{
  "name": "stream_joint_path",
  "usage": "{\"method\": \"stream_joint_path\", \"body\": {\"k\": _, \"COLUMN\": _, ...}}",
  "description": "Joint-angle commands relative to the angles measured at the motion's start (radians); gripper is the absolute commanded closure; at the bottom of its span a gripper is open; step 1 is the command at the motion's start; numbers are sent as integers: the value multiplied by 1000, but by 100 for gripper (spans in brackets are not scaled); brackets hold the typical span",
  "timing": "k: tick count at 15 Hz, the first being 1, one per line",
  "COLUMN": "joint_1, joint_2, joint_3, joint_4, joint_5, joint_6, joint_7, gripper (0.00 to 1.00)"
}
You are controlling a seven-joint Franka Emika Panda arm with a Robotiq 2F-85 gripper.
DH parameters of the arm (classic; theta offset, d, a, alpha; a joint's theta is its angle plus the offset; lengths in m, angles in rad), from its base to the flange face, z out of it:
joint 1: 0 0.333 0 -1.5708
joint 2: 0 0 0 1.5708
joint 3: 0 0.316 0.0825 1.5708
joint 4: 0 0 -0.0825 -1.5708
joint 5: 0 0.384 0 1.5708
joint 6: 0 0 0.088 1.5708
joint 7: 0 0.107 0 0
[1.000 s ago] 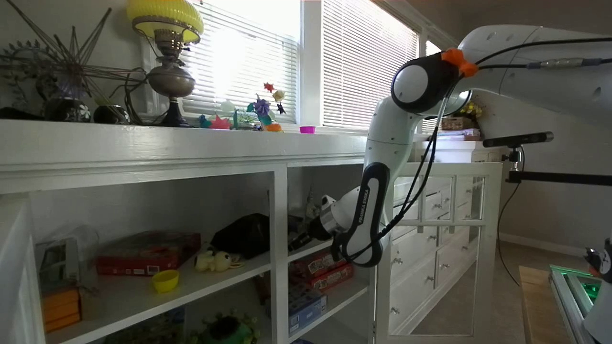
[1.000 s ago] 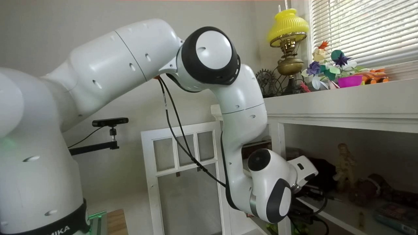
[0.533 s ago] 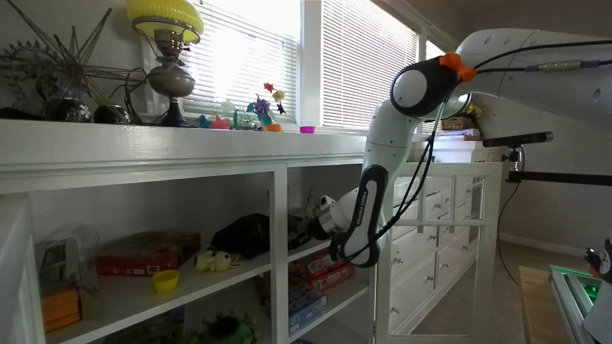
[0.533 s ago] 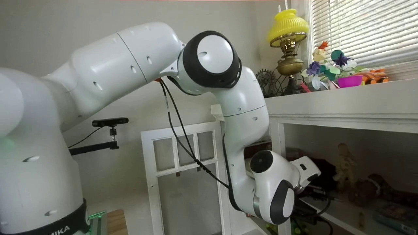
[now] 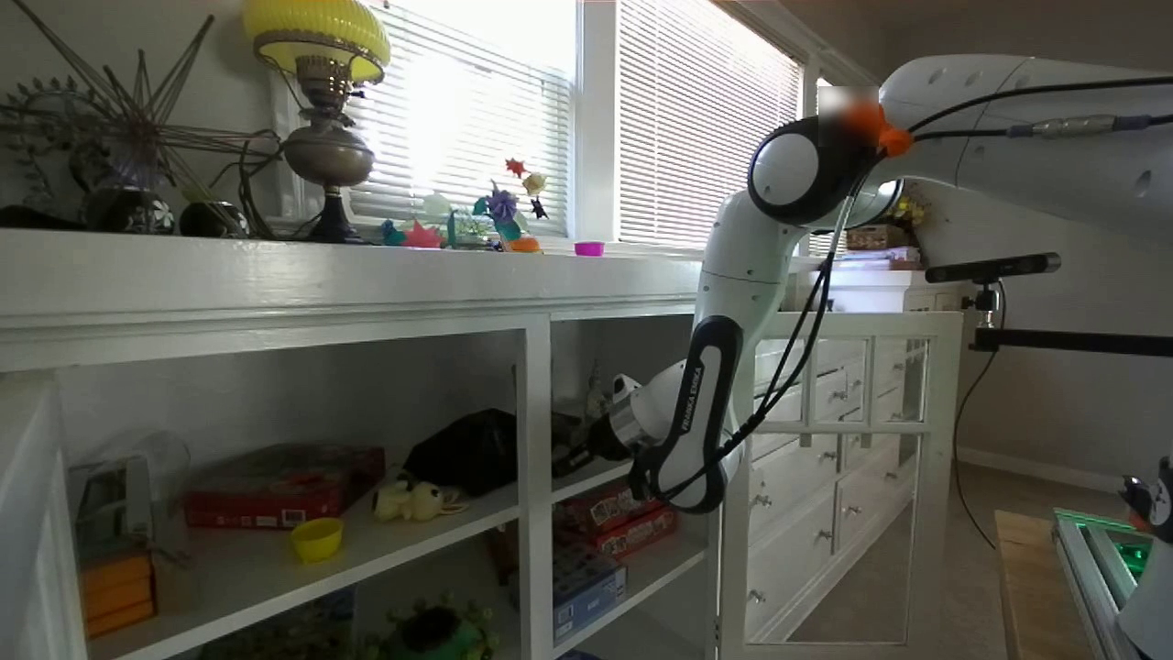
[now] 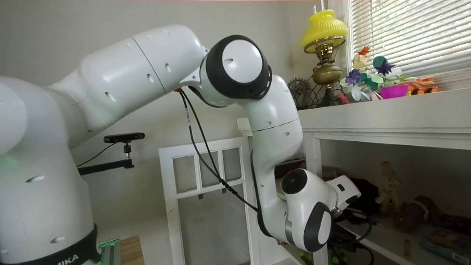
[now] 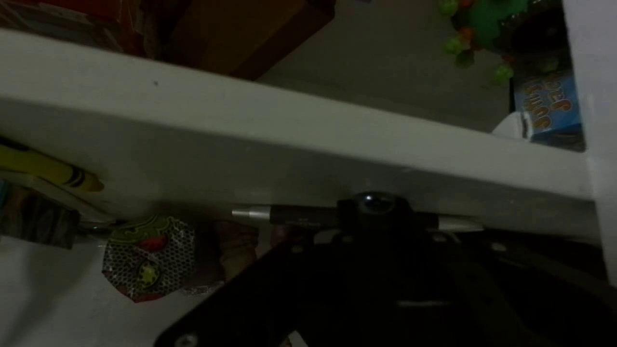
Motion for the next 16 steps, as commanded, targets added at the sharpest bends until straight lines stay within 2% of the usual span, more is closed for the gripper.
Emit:
{"method": "stream_joint_path", "body": {"k": 1, "joint_1": 16, "joint_2": 0, "joint_3": -7, "joint_4": -2, "joint_5": 42, "joint_6": -33, "joint_7": -19, "gripper": 95}}
{"method": "stream_joint_path", "body": {"k": 4, "joint_1": 15, "joint_2": -24, "joint_3": -11, "joint_4": -24, "joint_5": 33, "joint_6": -37, "joint_7": -19, "gripper": 94}}
{"method": "stream_joint_path", "body": {"k": 8, "joint_1": -35, "joint_2": -150, "joint_3": 25, "joint_4": -159, "joint_5": -89, "joint_6": -110, "joint_7": 25, "gripper": 94}}
{"method": "stream_joint_path", "body": {"k": 16, "joint_1": -79, "joint_2": -321, "joint_3": 43, "joint_4": -385, "joint_5": -152, "joint_6": -144, "joint_7": -1, "gripper": 94}}
